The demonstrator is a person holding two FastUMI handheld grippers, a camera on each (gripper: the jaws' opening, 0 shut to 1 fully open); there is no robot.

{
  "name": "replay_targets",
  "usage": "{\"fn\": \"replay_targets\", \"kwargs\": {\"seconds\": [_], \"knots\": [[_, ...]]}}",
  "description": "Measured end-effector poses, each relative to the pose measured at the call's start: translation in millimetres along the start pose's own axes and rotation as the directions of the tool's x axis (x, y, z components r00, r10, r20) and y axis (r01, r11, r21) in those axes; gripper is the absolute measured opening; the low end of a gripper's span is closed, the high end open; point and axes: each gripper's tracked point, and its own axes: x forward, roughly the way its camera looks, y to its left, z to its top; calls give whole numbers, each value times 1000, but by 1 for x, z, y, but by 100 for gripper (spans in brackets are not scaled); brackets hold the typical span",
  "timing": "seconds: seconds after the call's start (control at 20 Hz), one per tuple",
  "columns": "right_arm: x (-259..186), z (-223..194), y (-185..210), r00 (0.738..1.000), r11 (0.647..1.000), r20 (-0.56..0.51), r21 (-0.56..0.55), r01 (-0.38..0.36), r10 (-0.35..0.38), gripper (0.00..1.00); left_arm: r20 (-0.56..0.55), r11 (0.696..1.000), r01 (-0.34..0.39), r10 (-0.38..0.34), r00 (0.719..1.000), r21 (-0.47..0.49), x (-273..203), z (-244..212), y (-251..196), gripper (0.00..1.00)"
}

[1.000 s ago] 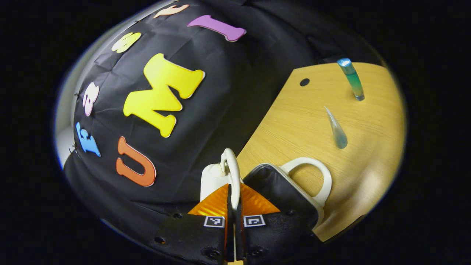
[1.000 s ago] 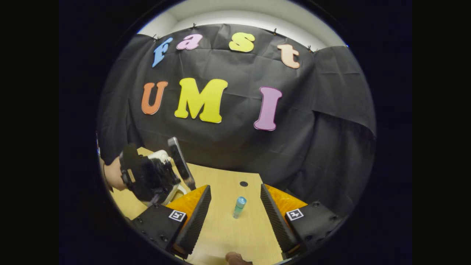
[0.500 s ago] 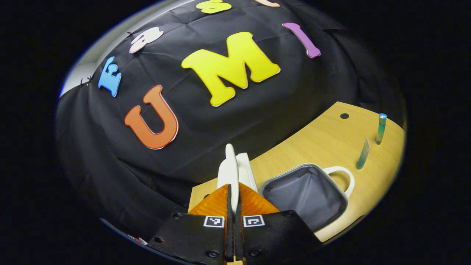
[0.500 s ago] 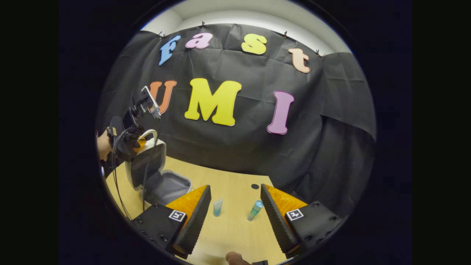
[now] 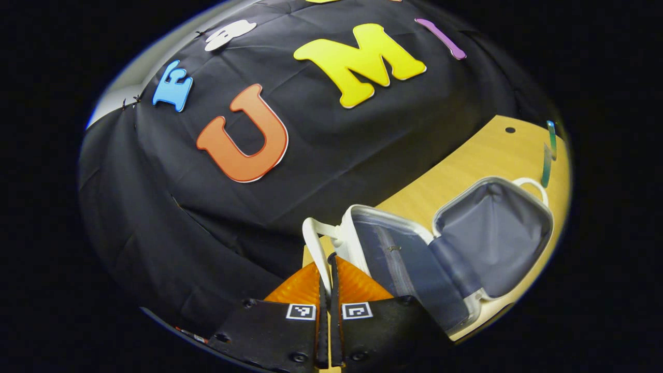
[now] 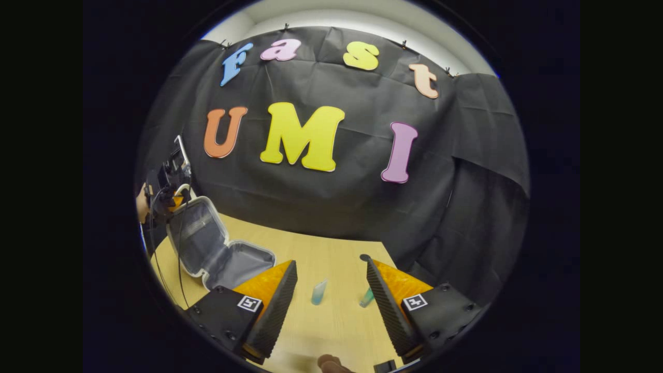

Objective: First open the suitcase, pack the skin care products into it, and then close the suitcase.

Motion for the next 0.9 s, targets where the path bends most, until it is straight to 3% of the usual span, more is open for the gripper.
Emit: {"fn": "replay_targets", "kwargs": {"seconds": [0.3,0.55,0.75,0.9], "knots": [[4,-13,1,998,999,-48,-19,29,-30,80,-146,994,37,-51,988,-102,38,-89,8,5],[7,-25,-5,995,998,-82,-32,60,-63,80,-235,978,109,-150,960,-178,64,-155,-12,5],[8,-35,-17,988,994,-114,-35,105,-109,80,-246,953,162,-227,942,-256,82,-191,-32,5],[5,-36,-26,983,989,-116,-29,143,-145,81,-207,936,182,-251,946,-301,82,-194,-29,6]]}}
